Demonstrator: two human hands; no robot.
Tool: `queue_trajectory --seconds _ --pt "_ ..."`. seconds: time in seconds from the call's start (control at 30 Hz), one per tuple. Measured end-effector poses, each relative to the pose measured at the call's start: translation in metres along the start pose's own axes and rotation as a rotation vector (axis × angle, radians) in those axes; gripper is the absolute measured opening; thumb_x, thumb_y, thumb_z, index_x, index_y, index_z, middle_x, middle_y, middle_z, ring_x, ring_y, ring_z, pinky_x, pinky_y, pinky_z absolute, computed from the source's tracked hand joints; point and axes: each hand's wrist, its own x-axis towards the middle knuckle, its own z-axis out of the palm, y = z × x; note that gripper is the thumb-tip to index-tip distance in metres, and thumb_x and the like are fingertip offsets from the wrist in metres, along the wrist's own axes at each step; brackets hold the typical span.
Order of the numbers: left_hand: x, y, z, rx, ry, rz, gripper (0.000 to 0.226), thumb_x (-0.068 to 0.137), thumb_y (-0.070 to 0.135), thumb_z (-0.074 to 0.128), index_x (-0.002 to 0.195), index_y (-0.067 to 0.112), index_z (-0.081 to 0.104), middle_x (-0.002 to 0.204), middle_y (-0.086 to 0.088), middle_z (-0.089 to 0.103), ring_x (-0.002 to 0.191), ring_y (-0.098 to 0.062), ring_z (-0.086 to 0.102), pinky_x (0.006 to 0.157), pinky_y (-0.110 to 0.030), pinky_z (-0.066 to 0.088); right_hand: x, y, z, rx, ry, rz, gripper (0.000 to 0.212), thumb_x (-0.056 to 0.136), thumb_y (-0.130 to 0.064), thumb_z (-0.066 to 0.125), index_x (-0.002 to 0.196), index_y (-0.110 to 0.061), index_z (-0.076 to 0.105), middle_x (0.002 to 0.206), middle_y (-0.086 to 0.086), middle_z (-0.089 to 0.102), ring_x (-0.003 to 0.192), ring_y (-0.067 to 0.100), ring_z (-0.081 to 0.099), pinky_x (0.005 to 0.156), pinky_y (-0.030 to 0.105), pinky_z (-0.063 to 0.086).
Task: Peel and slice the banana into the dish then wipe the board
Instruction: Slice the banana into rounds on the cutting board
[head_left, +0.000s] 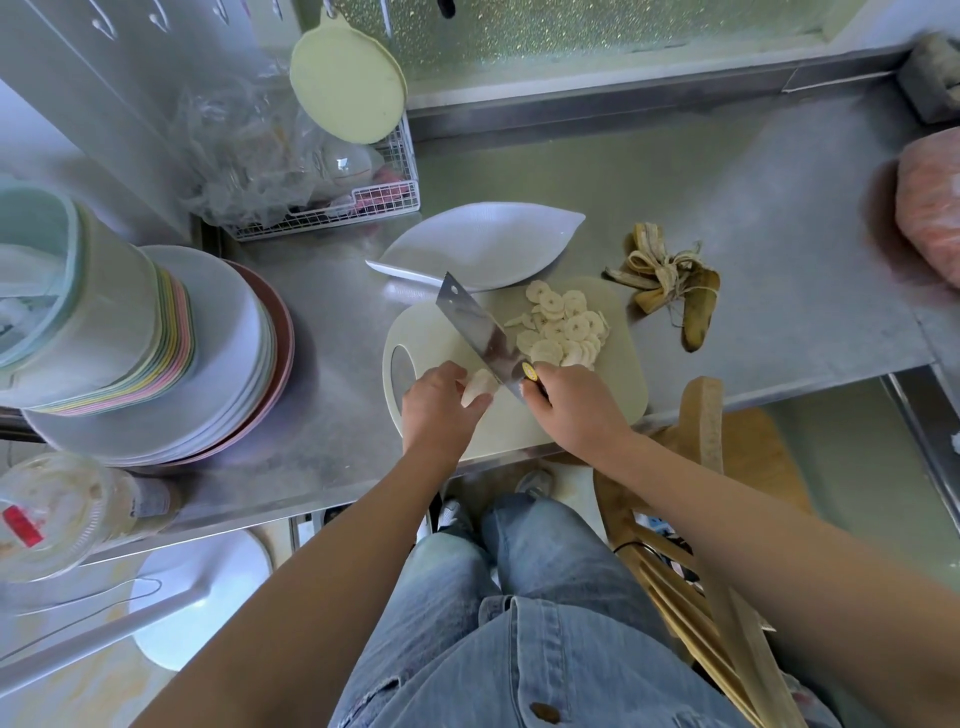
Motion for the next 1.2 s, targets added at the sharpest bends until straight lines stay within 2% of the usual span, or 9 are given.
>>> queue_trajectory --seconds 0.07,0.23,0.4,0.57,0.87,1.0,1.2 --pt "-0.001 0.0 0.0 0.007 -0.006 -0.001 0.026 0.083 0.032 0.07 0.102 0.014 0.066 0.093 0.0 0.069 0.087 -0.018 0.064 0.084 -0.031 0.049 0.0 -0.001 -0.005 0.003 0.0 -0.016 0.03 0.096 -0.024 0.046 0.071 -0.012 0.036 0.052 -0.007 0.027 0.049 0.016 0.031 0.048 0.029 0.019" --pt "0.0 0.001 0.0 0.0 -0.013 -0.006 0.022 0.084 0.027 0.071 0.1 0.012 0.067 0.098 -0.002 0.07 0.089 -0.02 0.065 0.087 -0.036 0.05 -0.001 -0.001 -0.002 -0.046 -0.048 -0.032 0.026 0.097 -0.025 0.043 0.075 -0.013 0.038 0.055 -0.006 0.03 0.058 0.021 0.04 0.056 0.031 0.028" --pt "0.001 0.003 -0.001 0.004 -0.014 -0.011 0.021 0.083 0.027 0.07 0.098 0.013 0.068 0.098 -0.001 0.071 0.088 -0.02 0.065 0.085 -0.035 0.052 0.0 -0.003 0.004 -0.066 -0.057 -0.028 0.022 0.098 -0.026 0.042 0.079 -0.015 0.039 0.067 0.002 0.043 0.063 0.02 0.042 0.058 0.031 0.03" --pt "0.002 0.004 -0.002 0.005 -0.022 -0.025 0.02 0.083 0.025 0.07 0.098 0.012 0.069 0.096 -0.001 0.071 0.087 -0.02 0.065 0.084 -0.035 0.053 0.002 -0.007 0.01 -0.092 -0.078 0.013 0.024 0.098 -0.024 0.04 0.09 -0.006 0.054 0.07 0.005 0.047 0.065 0.022 0.042 0.058 0.03 0.028" --pt "0.002 0.003 -0.002 -0.007 -0.028 -0.024 0.019 0.083 0.024 0.071 0.099 0.013 0.069 0.097 0.0 0.071 0.087 -0.018 0.065 0.083 -0.034 0.053 0.0 -0.005 0.011 -0.037 -0.083 0.024 0.025 0.098 -0.025 0.043 0.076 -0.013 0.039 0.058 0.0 0.038 0.059 0.025 0.044 0.055 0.032 0.027" --pt "0.002 0.002 -0.002 -0.019 -0.028 -0.034 0.017 0.083 0.026 0.072 0.096 0.015 0.069 0.096 0.001 0.071 0.087 -0.017 0.065 0.082 -0.03 0.052 0.0 -0.007 0.001 -0.001 -0.01 0.009 0.029 0.097 -0.026 0.045 0.072 -0.011 0.04 0.053 -0.002 0.034 0.053 0.023 0.041 0.052 0.032 0.028" --pt "0.003 0.002 -0.001 -0.03 -0.031 -0.036 0.017 0.082 0.025 0.073 0.095 0.015 0.069 0.097 0.0 0.071 0.088 -0.018 0.065 0.085 -0.033 0.052 -0.001 -0.007 -0.002 -0.031 -0.053 -0.023 0.027 0.097 -0.024 0.043 0.073 -0.011 0.04 0.056 -0.001 0.036 0.057 0.024 0.044 0.053 0.033 0.031"
